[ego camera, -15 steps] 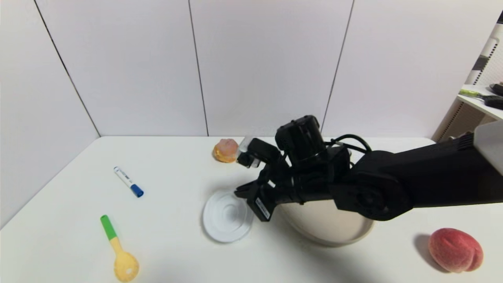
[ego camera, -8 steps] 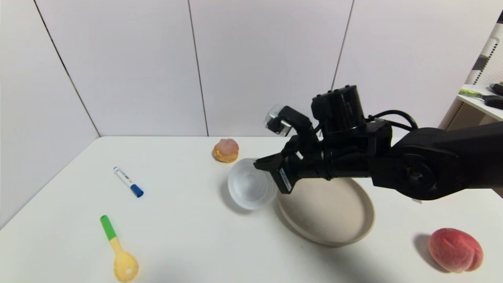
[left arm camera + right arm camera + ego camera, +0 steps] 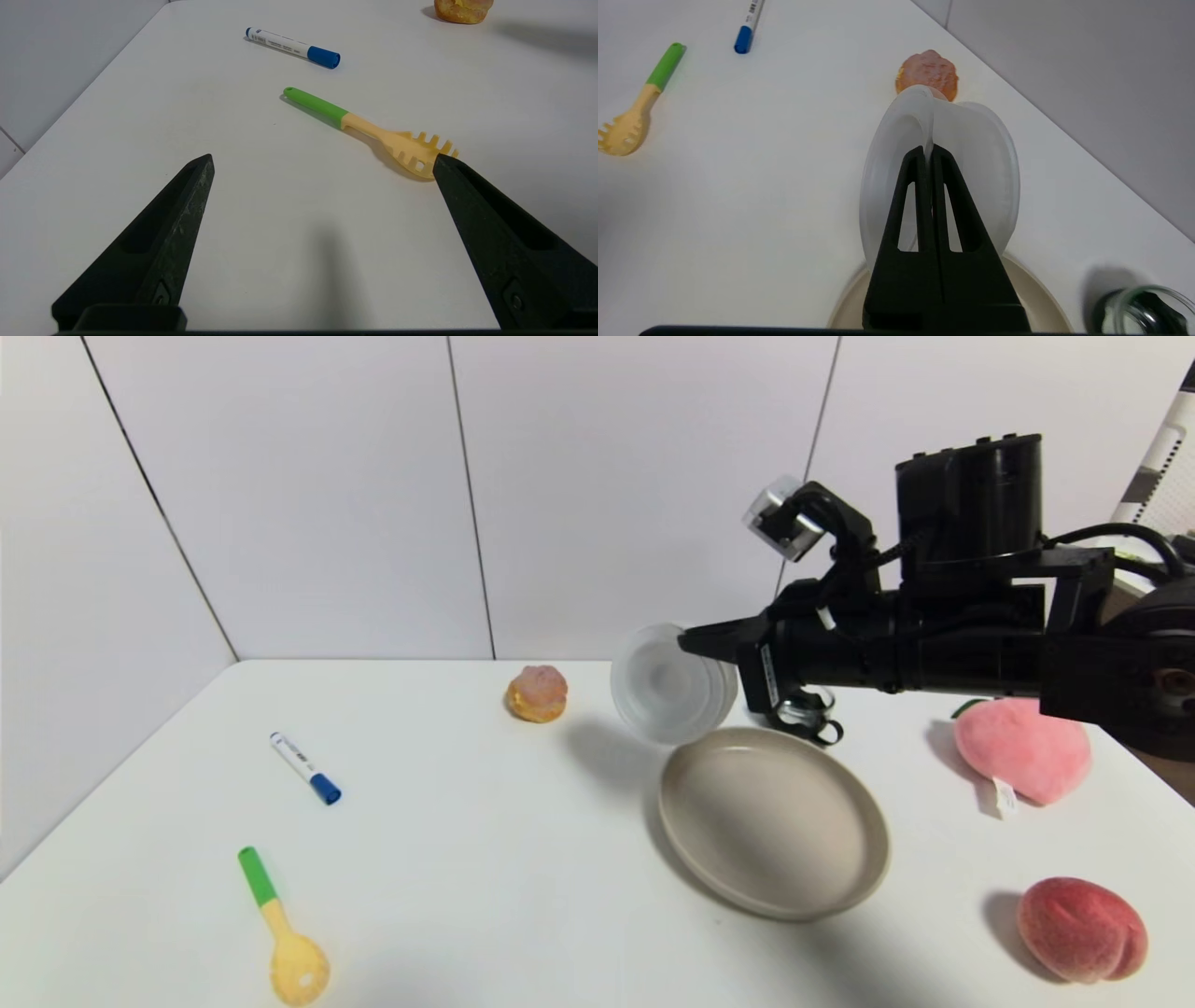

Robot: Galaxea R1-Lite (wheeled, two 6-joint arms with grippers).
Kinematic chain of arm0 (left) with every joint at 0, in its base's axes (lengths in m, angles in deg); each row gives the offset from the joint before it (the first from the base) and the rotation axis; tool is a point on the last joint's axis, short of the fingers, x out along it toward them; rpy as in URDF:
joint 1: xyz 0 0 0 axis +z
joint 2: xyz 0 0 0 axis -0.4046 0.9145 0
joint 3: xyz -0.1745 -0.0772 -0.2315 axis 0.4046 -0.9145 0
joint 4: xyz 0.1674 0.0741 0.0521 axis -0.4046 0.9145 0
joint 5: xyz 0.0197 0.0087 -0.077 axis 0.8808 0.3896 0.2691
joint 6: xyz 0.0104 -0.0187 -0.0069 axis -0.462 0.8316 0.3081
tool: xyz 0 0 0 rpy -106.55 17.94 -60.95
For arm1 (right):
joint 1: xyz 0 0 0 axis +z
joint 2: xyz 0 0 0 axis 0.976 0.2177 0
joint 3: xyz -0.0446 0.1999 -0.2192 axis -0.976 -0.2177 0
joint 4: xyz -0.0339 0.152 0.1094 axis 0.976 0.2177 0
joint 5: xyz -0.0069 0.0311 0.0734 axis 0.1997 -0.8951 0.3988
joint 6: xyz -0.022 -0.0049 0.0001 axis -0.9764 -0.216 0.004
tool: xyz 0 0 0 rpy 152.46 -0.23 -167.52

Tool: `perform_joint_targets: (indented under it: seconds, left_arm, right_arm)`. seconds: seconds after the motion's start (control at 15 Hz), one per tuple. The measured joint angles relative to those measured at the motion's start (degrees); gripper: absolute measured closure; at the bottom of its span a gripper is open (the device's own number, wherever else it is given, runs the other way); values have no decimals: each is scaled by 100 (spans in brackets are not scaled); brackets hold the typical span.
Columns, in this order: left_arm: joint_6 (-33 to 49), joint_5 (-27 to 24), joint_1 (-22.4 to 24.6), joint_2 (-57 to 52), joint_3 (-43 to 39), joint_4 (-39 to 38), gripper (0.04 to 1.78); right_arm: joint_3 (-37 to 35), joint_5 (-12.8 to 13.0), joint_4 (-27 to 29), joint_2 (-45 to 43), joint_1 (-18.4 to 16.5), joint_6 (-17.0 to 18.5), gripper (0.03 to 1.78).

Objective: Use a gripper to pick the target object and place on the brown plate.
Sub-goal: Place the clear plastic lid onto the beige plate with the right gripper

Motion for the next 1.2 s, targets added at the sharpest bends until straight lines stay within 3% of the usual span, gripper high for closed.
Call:
perform_joint_targets:
  seconds: [0.27, 0.87, 1.2]
  left_arm:
    - [0, 0, 0, 0, 0, 0, 13]
    - [0, 0, 0, 0, 0, 0, 13]
    - [-2, 0, 0, 0, 0, 0, 13]
  right_arm:
    - [-485, -7, 2, -339, -424, -46, 176]
    - [-2525, 23, -39, -1456, -811, -67, 176]
    - [-2734, -27, -88, -1442, -946, -111, 176]
